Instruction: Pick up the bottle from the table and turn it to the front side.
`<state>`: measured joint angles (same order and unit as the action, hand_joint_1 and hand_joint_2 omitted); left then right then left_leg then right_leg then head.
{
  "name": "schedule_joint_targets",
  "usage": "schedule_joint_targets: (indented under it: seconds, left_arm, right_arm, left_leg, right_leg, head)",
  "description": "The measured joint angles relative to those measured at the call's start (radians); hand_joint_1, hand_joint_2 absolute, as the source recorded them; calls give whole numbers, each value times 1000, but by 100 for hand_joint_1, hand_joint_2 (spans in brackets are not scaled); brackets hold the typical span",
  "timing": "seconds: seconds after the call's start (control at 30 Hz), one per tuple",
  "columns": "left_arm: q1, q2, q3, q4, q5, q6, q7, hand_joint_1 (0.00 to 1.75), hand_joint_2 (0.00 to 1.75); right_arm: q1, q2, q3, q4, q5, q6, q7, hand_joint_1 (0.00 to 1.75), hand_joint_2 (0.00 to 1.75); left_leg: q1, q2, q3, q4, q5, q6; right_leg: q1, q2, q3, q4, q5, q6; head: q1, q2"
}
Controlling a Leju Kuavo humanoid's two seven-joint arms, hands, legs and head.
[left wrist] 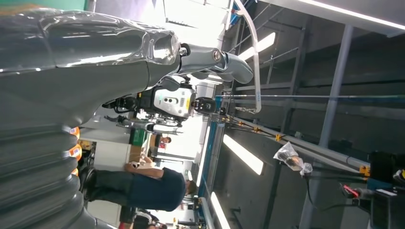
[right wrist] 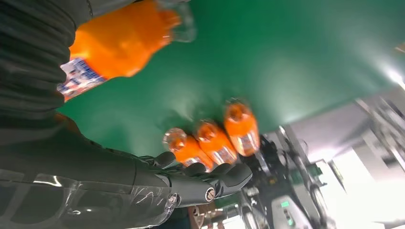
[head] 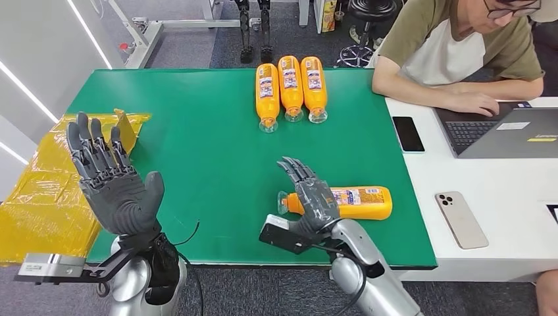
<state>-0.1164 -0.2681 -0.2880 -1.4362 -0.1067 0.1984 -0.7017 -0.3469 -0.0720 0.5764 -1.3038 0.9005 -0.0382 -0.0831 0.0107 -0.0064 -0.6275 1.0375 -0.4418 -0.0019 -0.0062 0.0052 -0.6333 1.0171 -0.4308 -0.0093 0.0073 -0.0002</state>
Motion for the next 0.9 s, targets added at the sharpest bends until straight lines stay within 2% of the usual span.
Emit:
schedule_joint_targets:
  seconds: [0.27, 0.37, 0.47, 0.67, 0.9]
  left_arm:
    - [5, 4, -1, -4, 42, 20, 0, 0, 175]
    - [9, 6, -5, -13, 58, 40, 0, 0, 175]
    - [12, 7, -8, -20, 71, 48, 0, 0, 175]
    - [13, 8, -9, -28, 78, 48, 0, 0, 175]
    - [14, 8, -16, -33, 80, 50, 0, 0, 175]
  right_arm:
    - [-174, -216, 67, 93, -103, 239, 16, 0, 175]
    - [-261, -275, 111, 127, -154, 336, 14, 0, 175]
    - [-338, -323, 165, 160, -205, 393, 20, 0, 175]
    - [-394, -400, 258, 189, -262, 410, 45, 0, 175]
    - [-389, -427, 307, 232, -318, 383, 58, 0, 175]
  left_leg:
    - [0, 0, 0, 1, 0, 0]
    - [0, 0, 0, 1, 0, 0]
    - [0, 0, 0, 1, 0, 0]
    - [0, 0, 0, 1, 0, 0]
    - [0, 0, 0, 1, 0, 1]
  right_leg:
    - [0, 0, 0, 0, 1, 1]
    - [-1, 0, 0, 0, 1, 1]
    - [0, 0, 0, 0, 1, 1]
    - [0, 0, 0, 0, 1, 1]
    - [0, 0, 0, 0, 0, 1]
  head:
    - [0, 0]
    - [0, 0]
    - [0, 0]
    - [0, 0]
    - [0, 0]
